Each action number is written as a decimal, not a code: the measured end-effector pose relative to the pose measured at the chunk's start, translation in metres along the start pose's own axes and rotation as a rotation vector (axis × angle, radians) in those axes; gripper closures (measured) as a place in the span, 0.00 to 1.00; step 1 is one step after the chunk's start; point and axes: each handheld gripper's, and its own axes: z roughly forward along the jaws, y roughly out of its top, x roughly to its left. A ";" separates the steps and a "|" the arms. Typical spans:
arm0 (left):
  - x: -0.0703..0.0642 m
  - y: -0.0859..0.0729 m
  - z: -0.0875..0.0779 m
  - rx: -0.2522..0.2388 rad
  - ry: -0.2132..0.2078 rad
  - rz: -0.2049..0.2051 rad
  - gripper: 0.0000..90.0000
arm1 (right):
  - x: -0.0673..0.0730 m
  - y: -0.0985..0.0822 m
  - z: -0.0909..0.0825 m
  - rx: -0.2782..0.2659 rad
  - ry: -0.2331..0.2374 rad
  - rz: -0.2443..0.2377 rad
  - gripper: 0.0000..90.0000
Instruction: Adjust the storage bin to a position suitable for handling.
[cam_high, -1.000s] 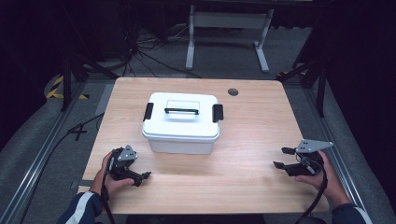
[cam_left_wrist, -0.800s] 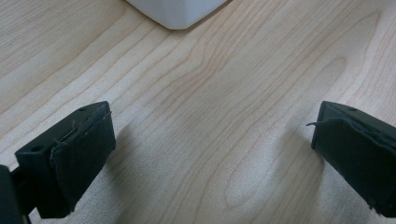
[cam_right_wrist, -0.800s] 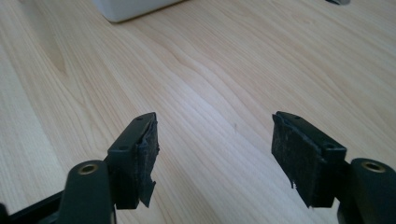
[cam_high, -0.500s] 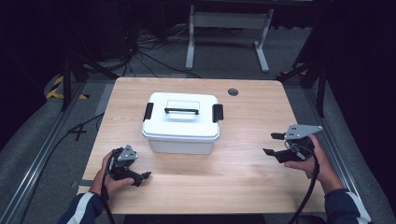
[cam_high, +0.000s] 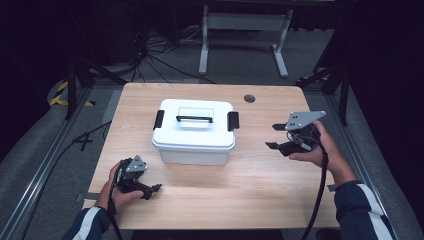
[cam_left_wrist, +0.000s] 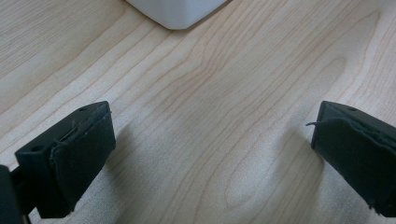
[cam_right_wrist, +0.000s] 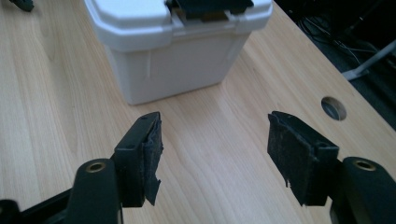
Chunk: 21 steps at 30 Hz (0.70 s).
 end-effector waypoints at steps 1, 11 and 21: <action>0.000 0.000 0.000 0.000 0.000 0.000 0.00 | 0.000 0.006 0.001 -0.001 0.006 -0.015 0.41; 0.000 0.000 0.000 0.000 0.000 0.000 0.00 | 0.001 0.049 0.011 0.022 0.026 -0.093 0.42; 0.000 0.000 0.000 0.000 0.000 0.000 0.00 | 0.008 0.082 0.030 0.070 0.056 -0.164 0.44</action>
